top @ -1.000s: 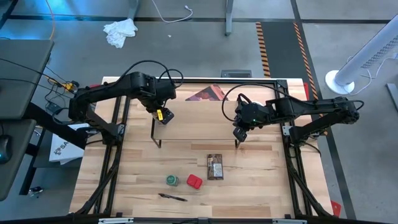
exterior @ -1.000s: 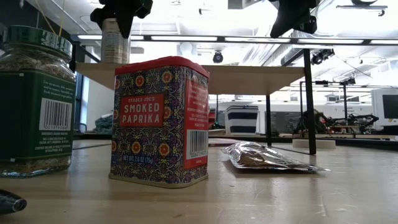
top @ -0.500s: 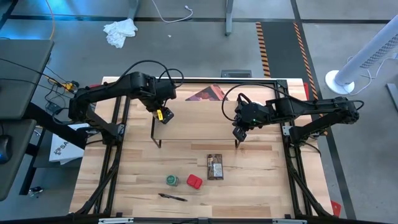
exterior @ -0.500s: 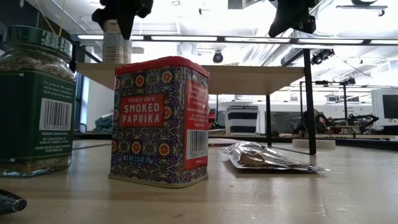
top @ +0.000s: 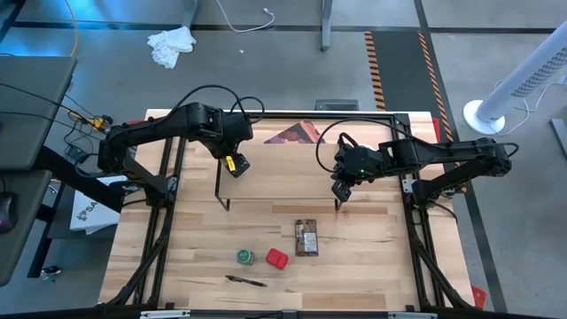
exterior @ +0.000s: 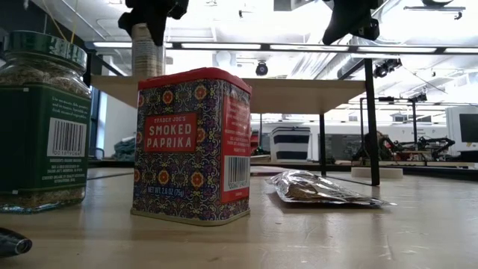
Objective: Shelf spices
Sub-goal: Put the brown seasoning bottle on the shelf
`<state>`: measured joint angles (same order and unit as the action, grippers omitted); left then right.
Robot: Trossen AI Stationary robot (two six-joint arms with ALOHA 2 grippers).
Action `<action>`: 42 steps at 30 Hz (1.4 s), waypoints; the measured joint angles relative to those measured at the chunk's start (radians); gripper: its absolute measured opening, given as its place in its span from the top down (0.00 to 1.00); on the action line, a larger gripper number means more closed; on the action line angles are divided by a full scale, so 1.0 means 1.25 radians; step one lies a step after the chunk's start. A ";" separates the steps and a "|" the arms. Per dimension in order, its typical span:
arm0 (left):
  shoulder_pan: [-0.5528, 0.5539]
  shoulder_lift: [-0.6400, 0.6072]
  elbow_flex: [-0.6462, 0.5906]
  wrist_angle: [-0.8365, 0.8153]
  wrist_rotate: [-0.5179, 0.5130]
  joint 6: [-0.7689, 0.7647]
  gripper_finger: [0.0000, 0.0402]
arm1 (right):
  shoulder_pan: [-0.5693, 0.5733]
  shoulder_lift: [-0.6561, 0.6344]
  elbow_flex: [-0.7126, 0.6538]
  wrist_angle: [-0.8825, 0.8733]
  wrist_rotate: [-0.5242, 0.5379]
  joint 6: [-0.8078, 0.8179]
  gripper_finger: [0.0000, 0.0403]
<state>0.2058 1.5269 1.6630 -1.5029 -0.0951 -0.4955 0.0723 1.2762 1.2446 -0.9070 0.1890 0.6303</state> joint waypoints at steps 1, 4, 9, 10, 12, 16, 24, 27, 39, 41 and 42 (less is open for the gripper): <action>0.000 0.000 0.000 -0.002 0.004 0.000 0.28 | 0.000 0.000 0.000 0.000 0.001 0.000 1.00; 0.000 0.000 0.000 -0.015 0.004 0.000 0.28 | 0.000 0.000 0.000 0.000 0.014 -0.001 1.00; 0.001 0.001 0.000 -0.015 -0.003 -0.015 0.28 | 0.000 0.000 0.000 0.000 0.014 -0.001 1.00; 0.003 0.001 0.000 -0.015 -0.003 -0.017 0.28 | 0.000 0.000 0.000 0.000 0.014 -0.001 1.00; 0.004 0.001 0.000 -0.015 -0.003 -0.019 0.28 | 0.000 0.000 0.000 0.000 0.014 -0.001 1.00; 0.004 0.001 0.000 -0.015 -0.002 -0.019 0.28 | 0.000 0.000 0.000 0.000 0.014 -0.001 1.00; 0.003 0.001 0.000 -0.019 0.006 -0.019 0.24 | 0.000 0.000 0.000 0.000 0.014 -0.001 1.00; 0.003 0.001 0.001 -0.025 0.008 -0.019 0.19 | 0.000 0.000 0.000 0.000 0.014 -0.001 1.00; 0.006 0.001 0.001 -0.039 0.050 -0.001 0.04 | 0.000 0.000 0.000 0.000 0.014 -0.002 1.00; 0.009 0.000 0.001 -0.041 0.096 -0.005 0.04 | 0.000 0.000 0.000 0.000 0.014 -0.002 1.00; 0.010 -0.001 0.001 -0.041 0.122 -0.006 0.03 | 0.000 0.000 0.000 0.000 0.014 -0.002 1.00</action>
<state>0.2180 1.5253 1.6646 -1.5543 0.0577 -0.5026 0.0723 1.2762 1.2446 -0.9073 0.2070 0.6281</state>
